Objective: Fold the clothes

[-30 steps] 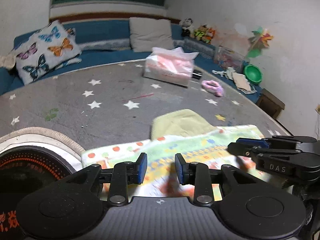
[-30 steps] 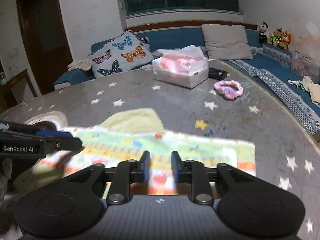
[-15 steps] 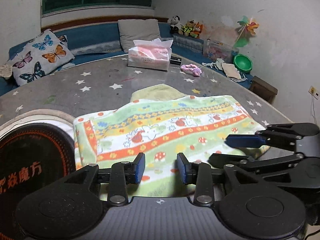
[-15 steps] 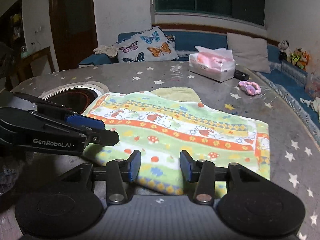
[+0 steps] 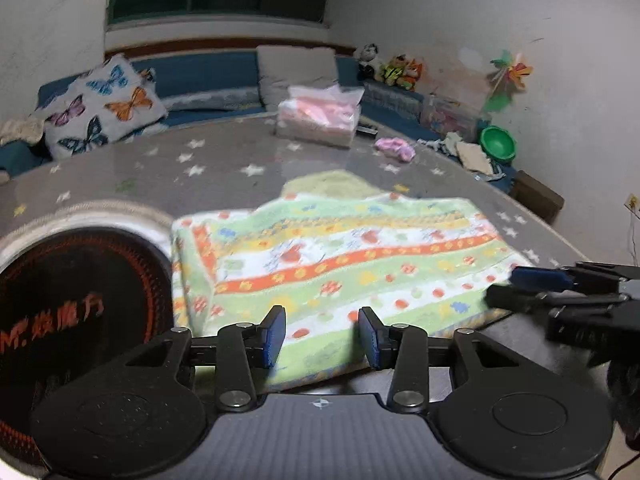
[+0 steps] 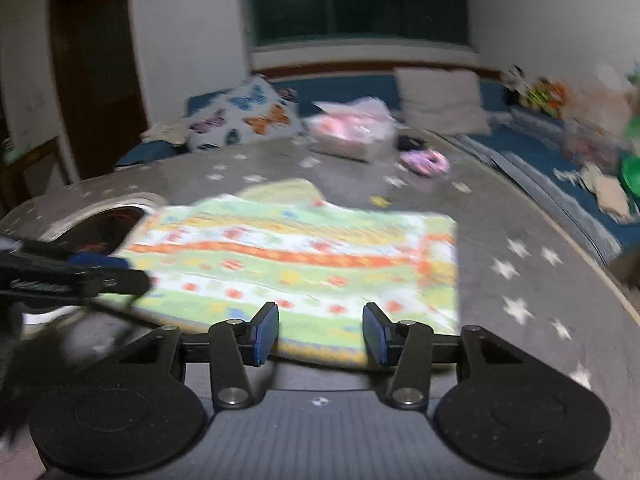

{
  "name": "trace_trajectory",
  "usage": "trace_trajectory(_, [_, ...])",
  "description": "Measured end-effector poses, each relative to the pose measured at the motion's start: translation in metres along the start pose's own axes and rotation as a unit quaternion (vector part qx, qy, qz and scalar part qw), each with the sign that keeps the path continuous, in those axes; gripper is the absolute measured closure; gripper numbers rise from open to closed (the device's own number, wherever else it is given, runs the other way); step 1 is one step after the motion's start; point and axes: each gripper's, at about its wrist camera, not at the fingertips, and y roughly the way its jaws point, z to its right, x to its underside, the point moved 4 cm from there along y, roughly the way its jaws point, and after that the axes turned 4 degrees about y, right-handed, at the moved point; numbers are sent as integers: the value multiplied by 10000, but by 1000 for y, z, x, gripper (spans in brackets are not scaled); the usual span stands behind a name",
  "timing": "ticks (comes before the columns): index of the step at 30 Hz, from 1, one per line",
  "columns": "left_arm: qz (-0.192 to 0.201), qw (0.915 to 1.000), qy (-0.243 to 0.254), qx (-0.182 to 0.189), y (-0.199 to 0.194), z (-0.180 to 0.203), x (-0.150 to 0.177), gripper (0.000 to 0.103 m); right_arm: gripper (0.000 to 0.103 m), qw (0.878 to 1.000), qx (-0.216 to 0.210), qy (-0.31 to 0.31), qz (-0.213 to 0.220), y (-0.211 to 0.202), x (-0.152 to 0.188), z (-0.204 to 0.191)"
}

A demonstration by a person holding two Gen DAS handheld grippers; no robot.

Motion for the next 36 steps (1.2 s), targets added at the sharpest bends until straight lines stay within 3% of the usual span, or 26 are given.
trace_trajectory(12, [-40, 9994, -337, -55, -8, -11, 4, 57, 49, 9994, 24, 335, 52, 2, 0, 12])
trace_trajectory(21, [-42, 9994, -287, -166, -20, -4, 8, 31, 27, 9991, 13, 370, 193, -10, 4, 5])
trace_trajectory(25, [-19, 9994, -250, -218, -26, 0, 12, 13, 18, 9991, -36, 354, 244, -17, 7, -3])
trace_trajectory(29, [5, 9993, -228, -309, -33, 2, 17, 4, 13, 9990, -58, 334, 307, -23, 11, -11])
trace_trajectory(36, [34, 9990, -258, -371, -46, 0, 28, 0, 3, 9989, 11, 303, 361, -34, 23, -23])
